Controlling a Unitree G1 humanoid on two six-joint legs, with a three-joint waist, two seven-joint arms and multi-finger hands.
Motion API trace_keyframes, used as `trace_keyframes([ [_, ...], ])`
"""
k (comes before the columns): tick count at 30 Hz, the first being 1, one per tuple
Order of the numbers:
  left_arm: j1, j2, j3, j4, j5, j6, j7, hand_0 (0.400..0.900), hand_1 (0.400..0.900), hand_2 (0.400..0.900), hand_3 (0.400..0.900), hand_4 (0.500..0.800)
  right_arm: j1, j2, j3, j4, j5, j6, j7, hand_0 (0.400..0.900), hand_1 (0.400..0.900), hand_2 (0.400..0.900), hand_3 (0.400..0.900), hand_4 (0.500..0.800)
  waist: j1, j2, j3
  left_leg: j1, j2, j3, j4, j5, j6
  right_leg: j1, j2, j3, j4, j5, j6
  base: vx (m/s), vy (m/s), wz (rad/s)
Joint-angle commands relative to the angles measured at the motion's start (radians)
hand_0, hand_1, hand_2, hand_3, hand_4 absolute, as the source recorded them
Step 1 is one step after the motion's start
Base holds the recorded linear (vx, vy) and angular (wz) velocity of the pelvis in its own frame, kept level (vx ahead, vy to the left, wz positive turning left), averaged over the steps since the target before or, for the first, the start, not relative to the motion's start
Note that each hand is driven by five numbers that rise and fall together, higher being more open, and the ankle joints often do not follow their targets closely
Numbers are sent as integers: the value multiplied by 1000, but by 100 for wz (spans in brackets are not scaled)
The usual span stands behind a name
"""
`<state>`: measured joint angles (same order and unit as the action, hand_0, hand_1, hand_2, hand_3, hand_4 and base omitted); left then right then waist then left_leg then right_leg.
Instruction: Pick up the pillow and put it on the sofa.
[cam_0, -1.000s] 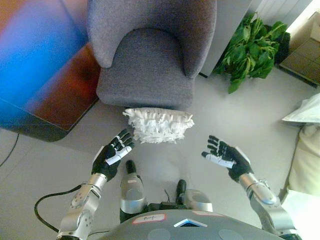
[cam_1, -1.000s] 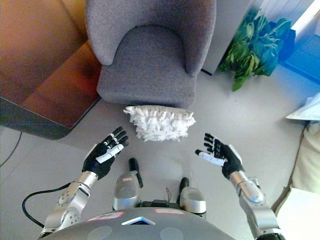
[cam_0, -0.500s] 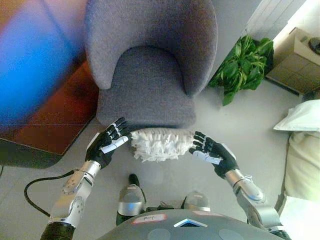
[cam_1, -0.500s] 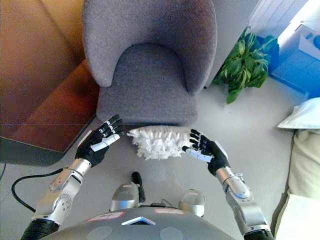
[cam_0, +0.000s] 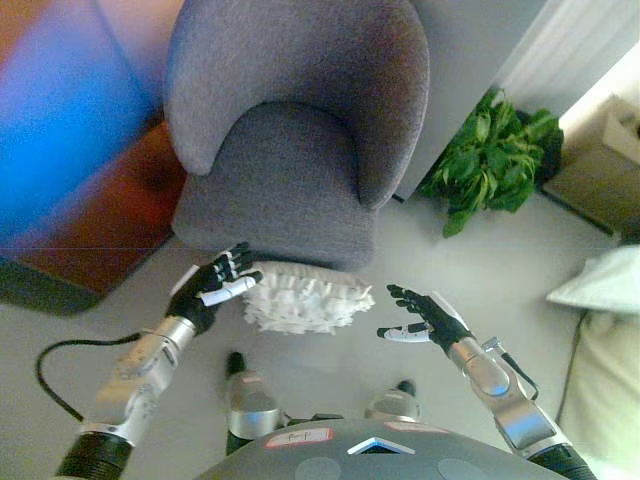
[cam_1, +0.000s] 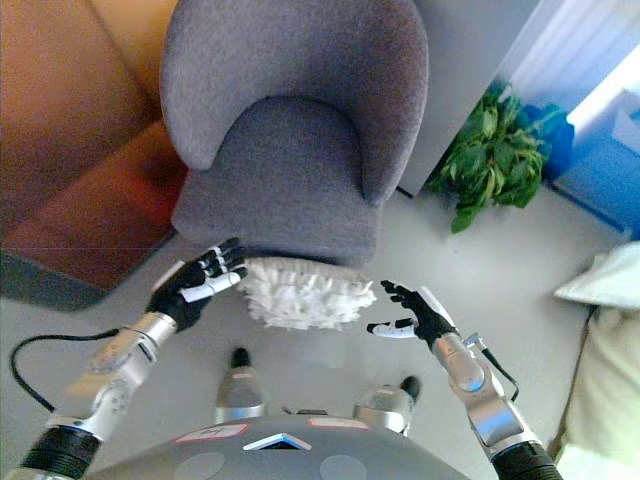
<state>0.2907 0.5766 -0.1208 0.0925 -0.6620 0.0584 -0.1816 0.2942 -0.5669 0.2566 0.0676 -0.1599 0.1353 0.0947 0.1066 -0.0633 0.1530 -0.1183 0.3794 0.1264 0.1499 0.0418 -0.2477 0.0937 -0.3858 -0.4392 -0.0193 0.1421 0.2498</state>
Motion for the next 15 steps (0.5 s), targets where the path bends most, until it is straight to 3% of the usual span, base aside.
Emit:
trace_keyframes([
  [1,-5,24,67,-112,-43,-10,-53,900,900,900,900,800,-47,-70,-85,-95,-82,-57,-17,900,900,900,900,800,7,-18,-7,54,16,49,36,-33,55,-45,-108,14,3,128,12,111,-90,40],
  [3,15,21,65,-117,-29,-42,-77,900,900,900,900,800,-59,-83,-80,-70,-139,-88,-40,900,900,900,900,800,13,-9,9,39,28,33,29,-20,42,-46,-88,16,17,90,12,22,-78,35],
  [6,10,29,73,-136,-104,-50,-80,900,900,900,900,800,-97,-113,-82,-60,-159,-103,-84,900,900,900,900,800,17,-1,49,-32,27,-13,65,-21,39,-105,-81,44,89,26,12,-145,-29,36],
  [10,-41,66,62,-175,-174,-163,-30,900,900,900,900,800,-243,-162,-51,-47,-165,-113,-193,900,900,900,900,800,14,26,186,-198,50,-106,154,-21,21,-319,-134,106,256,-28,8,-315,-30,33],
  [15,-118,61,27,-157,-188,-218,21,900,900,900,900,800,-365,-178,-18,-2,-158,-110,-255,900,900,900,900,800,11,48,260,-358,23,-135,256,-44,37,-542,-191,165,421,-59,-4,-238,42,30],
])
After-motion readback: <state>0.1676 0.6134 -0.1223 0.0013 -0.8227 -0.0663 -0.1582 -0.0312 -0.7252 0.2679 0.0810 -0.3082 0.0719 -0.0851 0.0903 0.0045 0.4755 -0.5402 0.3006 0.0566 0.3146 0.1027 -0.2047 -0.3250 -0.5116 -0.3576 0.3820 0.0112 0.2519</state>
